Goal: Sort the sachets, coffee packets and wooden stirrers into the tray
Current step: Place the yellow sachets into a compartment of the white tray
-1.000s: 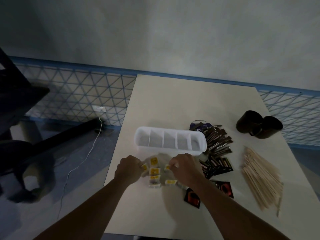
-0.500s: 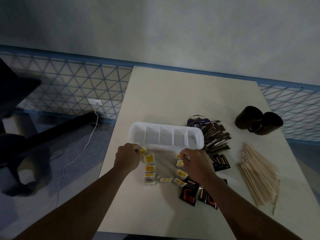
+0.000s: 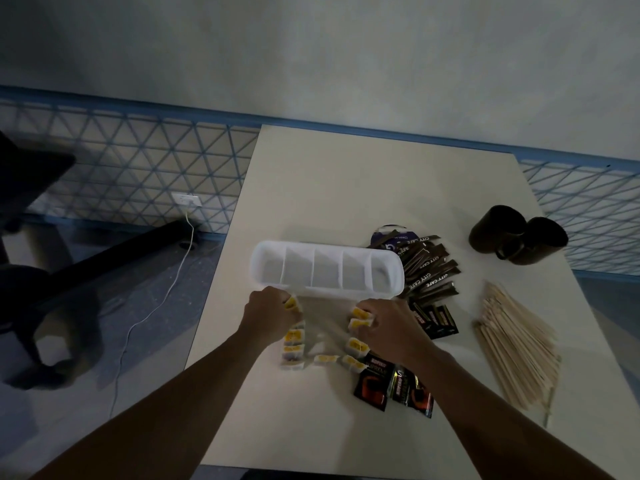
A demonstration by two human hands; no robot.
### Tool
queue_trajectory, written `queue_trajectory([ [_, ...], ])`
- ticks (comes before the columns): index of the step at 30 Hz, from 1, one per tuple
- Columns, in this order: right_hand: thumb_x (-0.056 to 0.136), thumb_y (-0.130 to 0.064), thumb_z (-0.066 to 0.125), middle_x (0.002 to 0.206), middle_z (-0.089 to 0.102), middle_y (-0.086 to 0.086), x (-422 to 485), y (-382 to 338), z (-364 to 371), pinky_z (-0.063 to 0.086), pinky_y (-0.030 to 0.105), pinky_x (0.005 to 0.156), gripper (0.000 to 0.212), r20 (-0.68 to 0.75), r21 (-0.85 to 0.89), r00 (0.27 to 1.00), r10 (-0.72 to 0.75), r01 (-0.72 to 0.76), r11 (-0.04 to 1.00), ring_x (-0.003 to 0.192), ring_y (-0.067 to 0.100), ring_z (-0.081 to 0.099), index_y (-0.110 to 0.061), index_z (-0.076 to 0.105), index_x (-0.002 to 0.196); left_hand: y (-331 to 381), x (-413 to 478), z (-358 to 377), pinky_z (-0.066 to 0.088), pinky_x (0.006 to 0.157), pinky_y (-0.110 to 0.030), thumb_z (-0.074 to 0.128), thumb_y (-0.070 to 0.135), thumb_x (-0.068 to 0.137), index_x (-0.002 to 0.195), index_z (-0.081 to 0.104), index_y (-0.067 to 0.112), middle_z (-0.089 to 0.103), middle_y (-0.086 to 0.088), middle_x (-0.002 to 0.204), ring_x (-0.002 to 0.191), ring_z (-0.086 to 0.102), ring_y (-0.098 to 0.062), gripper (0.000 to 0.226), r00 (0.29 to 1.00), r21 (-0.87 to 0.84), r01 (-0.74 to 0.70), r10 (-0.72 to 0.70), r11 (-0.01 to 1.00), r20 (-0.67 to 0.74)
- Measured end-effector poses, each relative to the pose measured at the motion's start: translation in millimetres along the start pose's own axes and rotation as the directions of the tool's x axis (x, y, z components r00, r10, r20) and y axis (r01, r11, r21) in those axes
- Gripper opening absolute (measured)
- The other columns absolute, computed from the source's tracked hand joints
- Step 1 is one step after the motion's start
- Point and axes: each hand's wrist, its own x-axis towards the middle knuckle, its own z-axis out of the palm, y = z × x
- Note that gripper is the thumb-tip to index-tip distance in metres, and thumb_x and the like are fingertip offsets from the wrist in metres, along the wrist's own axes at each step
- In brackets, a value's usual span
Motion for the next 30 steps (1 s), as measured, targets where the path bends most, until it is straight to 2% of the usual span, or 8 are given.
queue_trajectory([
  [5,0.075,-0.013,0.068,0.054,0.047,-0.009,4.8,0.3,2.9,0.041,0.031,0.052,0.031,-0.002,-0.003,0.999,-0.049,0.049,0.999,0.052,0.006,0.044,-0.025,0.047,0.056,11.6,-0.5,2.6,0.049,0.067,-0.025,0.081,0.019,0.074,0.077,0.068,0.007,0.062,-0.001,0.071,0.074,0.063,-0.020,0.018,1.000,0.057,-0.001,0.001,0.998,0.009],
  [9,0.076,-0.014,0.067,0.062,0.061,-0.003,7.3,2.8,7.2,0.052,0.036,0.057,0.012,0.027,-0.036,0.999,-0.042,0.043,0.998,0.060,0.016,0.058,-0.016,0.064,0.064,13.4,-2.4,5.8,0.051,0.068,-0.027,0.071,0.012,0.082,0.075,0.070,0.006,0.067,-0.007,0.075,0.081,0.068,-0.027,0.010,0.999,0.124,0.006,-0.001,0.992,-0.035],
  [12,0.078,-0.012,0.063,0.064,0.065,-0.002,8.3,1.5,5.9,0.053,0.036,0.058,0.015,0.026,-0.032,0.998,-0.049,0.049,0.998,0.061,0.016,0.061,-0.019,0.068,0.065,12.9,-5.4,5.7,0.051,0.070,-0.030,0.066,0.016,0.086,0.082,0.075,0.007,0.071,-0.011,0.082,0.084,0.066,-0.029,0.013,0.997,0.127,0.009,0.000,0.992,-0.074],
  [15,0.084,-0.013,0.062,0.071,0.070,-0.001,9.7,-1.6,1.2,0.048,0.029,0.059,0.015,0.036,-0.060,0.997,-0.069,0.072,0.996,0.065,0.015,0.060,-0.017,0.073,0.076,12.5,-9.0,-1.7,0.050,0.067,-0.029,0.064,0.019,0.086,0.078,0.074,0.010,0.069,-0.010,0.078,0.081,0.064,-0.030,0.016,0.995,0.129,0.027,-0.015,0.991,-0.094],
  [19,0.091,-0.019,0.062,0.086,0.075,0.001,10.2,-15.5,-10.5,0.031,0.008,0.054,0.016,0.041,-0.099,0.994,-0.104,0.108,0.989,0.076,0.015,0.064,-0.016,0.077,0.095,12.3,-16.7,-19.8,0.032,0.049,-0.024,0.064,0.021,0.082,0.053,0.054,0.014,0.054,-0.004,0.056,0.062,0.055,-0.026,0.032,0.993,0.119,0.070,-0.057,0.990,-0.106],
  [21,0.094,-0.022,0.062,0.090,0.075,0.002,12.4,-25.2,-15.3,0.030,0.004,0.053,0.017,0.055,-0.077,0.991,-0.120,0.124,0.989,0.080,0.015,0.066,-0.015,0.077,0.099,12.5,-21.3,-32.9,0.033,0.050,-0.026,0.065,0.024,0.080,0.054,0.056,0.014,0.055,-0.005,0.058,0.063,0.056,-0.027,0.030,0.991,0.108,0.083,-0.070,0.991,-0.114],
  [26,0.091,-0.024,0.067,0.082,0.076,0.000,29.4,-56.1,-22.6,0.048,0.025,0.066,0.013,0.034,0.038,0.982,-0.184,0.183,0.982,0.073,0.015,0.067,-0.017,0.077,0.092,14.9,-23.2,-72.0,0.039,0.057,-0.023,0.071,0.025,0.080,0.078,0.076,0.011,0.070,-0.012,0.075,0.072,0.064,-0.024,0.014,0.988,0.112,0.040,-0.022,0.993,-0.152],
  [30,0.091,-0.026,0.065,0.072,0.070,-0.002,53.3,-77.2,-25.8,0.041,0.030,0.065,0.018,-0.041,-0.006,0.974,-0.221,0.221,0.975,0.065,0.018,0.055,-0.018,0.069,0.075,18.8,-8.5,-97.6,0.036,0.058,-0.025,0.076,0.029,0.077,0.079,0.076,0.009,0.068,-0.011,0.073,0.070,0.060,-0.020,0.020,0.967,0.128,0.015,0.019,0.992,-0.256],
])
